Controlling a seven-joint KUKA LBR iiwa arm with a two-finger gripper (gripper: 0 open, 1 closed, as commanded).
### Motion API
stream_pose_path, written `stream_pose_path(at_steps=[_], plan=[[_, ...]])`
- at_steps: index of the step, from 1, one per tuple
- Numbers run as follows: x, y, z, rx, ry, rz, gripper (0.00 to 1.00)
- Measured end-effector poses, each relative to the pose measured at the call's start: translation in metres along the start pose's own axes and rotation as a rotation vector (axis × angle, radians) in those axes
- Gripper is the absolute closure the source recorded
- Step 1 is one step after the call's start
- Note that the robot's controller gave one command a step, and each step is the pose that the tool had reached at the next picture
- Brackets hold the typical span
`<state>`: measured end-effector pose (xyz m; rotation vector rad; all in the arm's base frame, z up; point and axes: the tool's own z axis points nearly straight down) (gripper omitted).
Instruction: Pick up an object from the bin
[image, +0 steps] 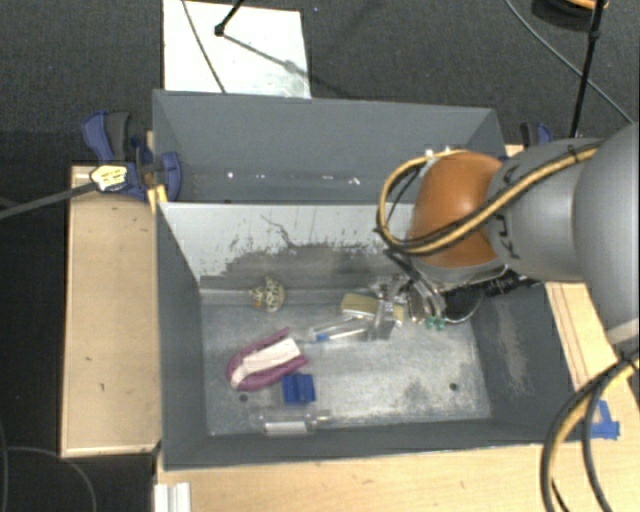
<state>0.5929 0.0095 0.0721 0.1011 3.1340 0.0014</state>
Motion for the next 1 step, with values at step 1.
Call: stream_pose_path(at_steps=[1], plan=[[0.0006,0.0009,-0.1682,-0.001,-0.006,0.014,1.0]])
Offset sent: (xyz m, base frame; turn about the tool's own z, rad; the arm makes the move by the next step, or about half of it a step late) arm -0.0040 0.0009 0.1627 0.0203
